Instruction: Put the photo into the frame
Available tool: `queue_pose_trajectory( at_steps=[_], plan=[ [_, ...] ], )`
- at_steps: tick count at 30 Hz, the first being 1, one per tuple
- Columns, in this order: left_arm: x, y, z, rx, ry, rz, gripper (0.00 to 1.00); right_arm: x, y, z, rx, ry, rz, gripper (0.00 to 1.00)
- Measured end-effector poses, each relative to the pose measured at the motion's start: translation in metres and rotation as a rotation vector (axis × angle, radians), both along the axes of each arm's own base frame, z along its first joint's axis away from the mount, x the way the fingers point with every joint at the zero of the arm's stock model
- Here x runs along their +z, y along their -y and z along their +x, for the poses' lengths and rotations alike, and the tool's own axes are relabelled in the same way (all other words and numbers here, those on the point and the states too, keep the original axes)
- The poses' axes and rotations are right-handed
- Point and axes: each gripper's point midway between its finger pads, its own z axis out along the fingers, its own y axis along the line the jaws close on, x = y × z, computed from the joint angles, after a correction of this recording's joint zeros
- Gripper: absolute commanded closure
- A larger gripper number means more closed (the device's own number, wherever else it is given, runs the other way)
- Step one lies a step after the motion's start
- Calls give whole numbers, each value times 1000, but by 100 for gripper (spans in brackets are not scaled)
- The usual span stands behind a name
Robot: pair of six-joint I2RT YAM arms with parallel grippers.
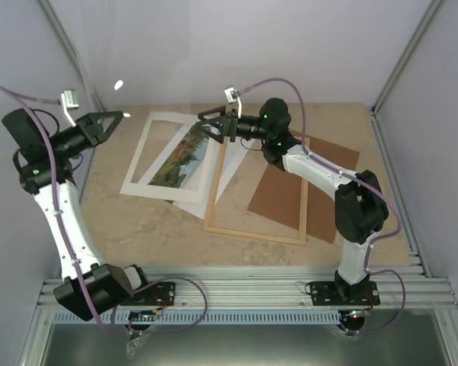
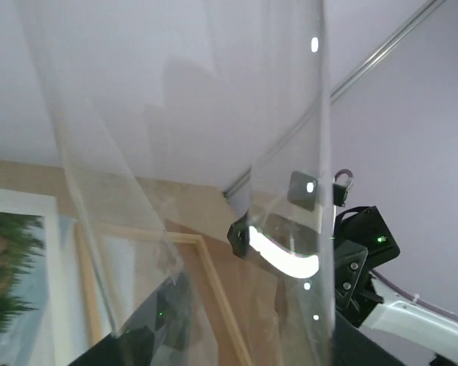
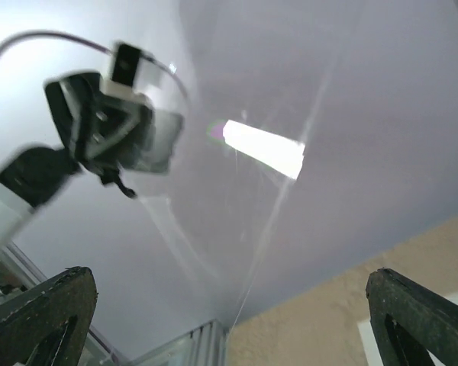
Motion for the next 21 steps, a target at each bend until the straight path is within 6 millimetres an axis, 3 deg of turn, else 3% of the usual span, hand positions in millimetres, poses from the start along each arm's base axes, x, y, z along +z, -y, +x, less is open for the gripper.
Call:
queue_pose_trajectory(
  at_steps=[5,13,17,21],
  plan=[
    [-1,14,5,-69,-46,-176,68,39,-1,-4,6,40,73,2],
    [10,33,-2,-124,-25,-148,68,77,1,1,0,56,156,4],
    [8,45,-8,-154,-15,-106,68,92,-1,9,-7,42,199,18],
    [-7,48,-12,-154,-35,-72,67,93,4,20,-20,-19,216,42]
  ],
)
